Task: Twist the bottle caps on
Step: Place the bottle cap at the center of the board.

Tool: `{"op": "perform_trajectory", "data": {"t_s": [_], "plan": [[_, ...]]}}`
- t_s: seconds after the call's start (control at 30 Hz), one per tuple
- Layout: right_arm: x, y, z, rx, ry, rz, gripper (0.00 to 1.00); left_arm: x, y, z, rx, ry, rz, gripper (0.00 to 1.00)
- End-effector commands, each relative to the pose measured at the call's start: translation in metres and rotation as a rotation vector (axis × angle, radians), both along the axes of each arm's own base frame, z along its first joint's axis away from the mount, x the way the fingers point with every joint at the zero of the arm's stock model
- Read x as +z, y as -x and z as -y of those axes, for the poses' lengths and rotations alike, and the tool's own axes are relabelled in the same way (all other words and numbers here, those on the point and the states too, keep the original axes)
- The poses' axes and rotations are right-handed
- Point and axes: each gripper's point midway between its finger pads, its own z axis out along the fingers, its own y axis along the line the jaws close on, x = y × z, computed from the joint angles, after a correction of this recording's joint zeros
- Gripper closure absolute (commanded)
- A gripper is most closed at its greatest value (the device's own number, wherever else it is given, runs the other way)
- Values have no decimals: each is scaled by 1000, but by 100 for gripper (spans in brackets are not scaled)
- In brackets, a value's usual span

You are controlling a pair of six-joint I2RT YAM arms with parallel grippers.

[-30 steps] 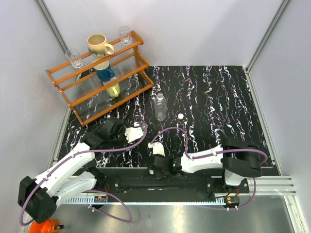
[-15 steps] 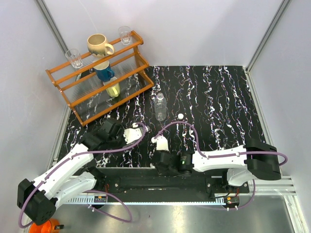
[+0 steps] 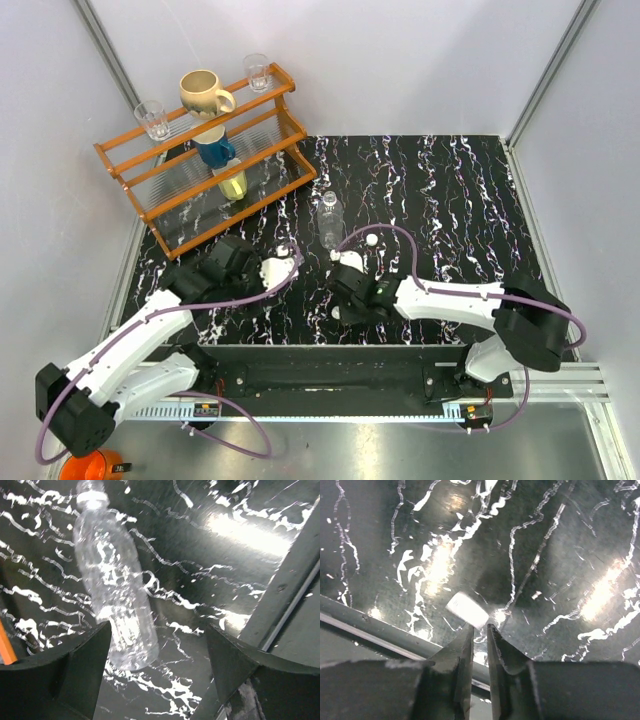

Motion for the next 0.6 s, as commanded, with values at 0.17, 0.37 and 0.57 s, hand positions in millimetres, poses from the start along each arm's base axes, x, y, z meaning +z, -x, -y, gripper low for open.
{"op": "perform_trajectory", "data": {"t_s": [0.17, 0.37, 0.57], "plan": [[21, -2, -22, 88, -69, -59, 57, 7, 9, 53, -106, 62, -87, 22], [66, -13, -4, 24, -173, 71, 57, -7, 1, 73, -117, 49, -94, 24], [117, -15, 58, -153, -310, 277, 67, -1, -16, 116, -160, 68, -70, 25]]}}
